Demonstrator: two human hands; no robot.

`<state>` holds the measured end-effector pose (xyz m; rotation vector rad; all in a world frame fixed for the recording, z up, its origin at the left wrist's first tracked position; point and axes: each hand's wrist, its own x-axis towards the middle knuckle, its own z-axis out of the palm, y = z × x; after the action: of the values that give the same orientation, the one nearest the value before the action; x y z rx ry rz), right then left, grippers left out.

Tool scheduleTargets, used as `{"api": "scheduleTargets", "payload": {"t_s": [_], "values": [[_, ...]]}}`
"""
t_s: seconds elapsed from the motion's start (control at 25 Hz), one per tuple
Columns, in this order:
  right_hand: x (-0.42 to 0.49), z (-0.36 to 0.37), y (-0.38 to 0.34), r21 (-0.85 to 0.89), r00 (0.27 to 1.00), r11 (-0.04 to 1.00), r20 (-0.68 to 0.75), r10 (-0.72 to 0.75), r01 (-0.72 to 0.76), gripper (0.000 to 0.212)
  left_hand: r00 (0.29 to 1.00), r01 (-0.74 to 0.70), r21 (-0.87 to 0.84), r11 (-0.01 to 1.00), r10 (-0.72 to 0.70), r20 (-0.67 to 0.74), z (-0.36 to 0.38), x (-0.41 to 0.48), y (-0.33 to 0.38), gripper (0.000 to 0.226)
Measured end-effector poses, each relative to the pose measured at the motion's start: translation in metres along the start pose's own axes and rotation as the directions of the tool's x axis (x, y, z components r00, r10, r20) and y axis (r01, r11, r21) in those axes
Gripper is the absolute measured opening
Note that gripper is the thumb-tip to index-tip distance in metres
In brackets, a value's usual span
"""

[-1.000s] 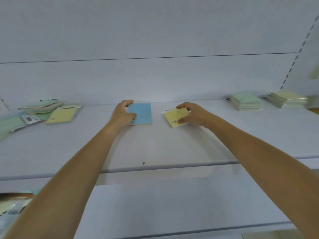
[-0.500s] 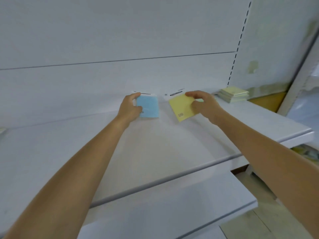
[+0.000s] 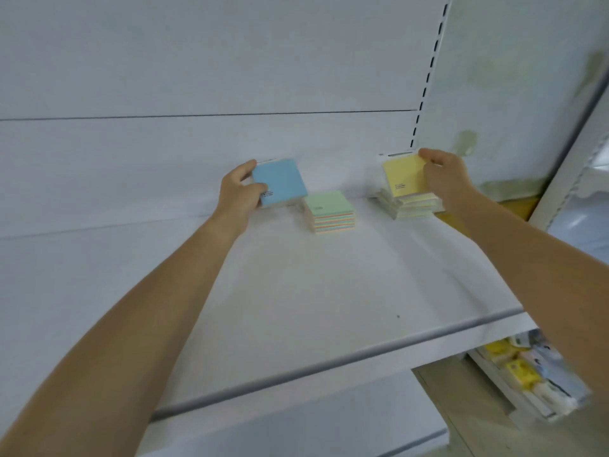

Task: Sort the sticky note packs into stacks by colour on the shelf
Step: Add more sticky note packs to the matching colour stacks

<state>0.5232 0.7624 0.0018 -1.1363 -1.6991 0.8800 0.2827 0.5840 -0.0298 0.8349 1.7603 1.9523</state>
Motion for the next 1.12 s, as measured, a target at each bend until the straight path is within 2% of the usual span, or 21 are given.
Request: {"api": "scheduleTargets", "payload": {"t_s": [0.16,0.32,0.44,0.52,0.6,0.68,0.76,0.84,0.96,1.12], "values": [[0.032,-0.015,0.024,-0.076,0.994,0.997,0.107,0.033,-0.025,0.041,0.997,-0.012,-0.036,0.999,0.009,-0.082,0.039,0.004,0.0,0.054],[0.051,-0.014,0.042,-0.113,0.968,0.993,0.241,0.065,-0.039,0.047,0.992,-0.01,0.034,0.999,0.014,-0.127,0.06,0.001,-0.003,0.054],[0.058,-0.008,0.05,-0.25,0.947,0.968,0.314,0.068,0.013,0.045,0.986,-0.01,0.068,0.998,0.021,-0.167,0.066,0.002,-0.002,0.053],[0.061,-0.004,0.054,-0.279,0.927,0.96,0.36,0.106,-0.001,0.042,0.982,-0.009,0.086,0.996,0.024,-0.185,0.066,0.001,-0.002,0.052],[0.063,-0.002,0.056,-0.264,0.921,0.964,0.369,0.122,-0.022,0.04,0.979,-0.02,0.099,0.995,0.04,-0.198,0.063,-0.001,-0.001,0.05],[0.064,-0.001,0.056,-0.328,0.945,0.945,0.309,0.105,0.002,0.043,0.973,-0.045,0.096,0.994,0.065,-0.219,0.054,-0.003,-0.002,0.04],[0.056,0.002,0.045,-0.393,0.982,0.914,0.19,-0.023,0.097,0.046,0.969,-0.038,0.105,0.994,0.062,-0.237,0.035,-0.005,-0.005,0.032],[0.042,0.015,0.026,-0.338,0.966,0.906,0.138,-0.22,0.255,0.046,0.97,0.018,0.15,0.989,0.02,-0.242,0.01,-0.007,-0.012,0.033],[0.007,0.053,-0.004,-0.257,0.882,0.847,0.223,-0.416,0.465,0.046,0.979,0.054,0.306,0.951,0.01,-0.205,-0.026,-0.01,-0.026,0.039],[-0.051,0.121,-0.032,-0.191,0.76,0.759,0.381,-0.527,0.622,0.048,0.974,0.117,0.489,0.864,-0.004,-0.226,-0.065,-0.011,-0.026,0.046]]}}
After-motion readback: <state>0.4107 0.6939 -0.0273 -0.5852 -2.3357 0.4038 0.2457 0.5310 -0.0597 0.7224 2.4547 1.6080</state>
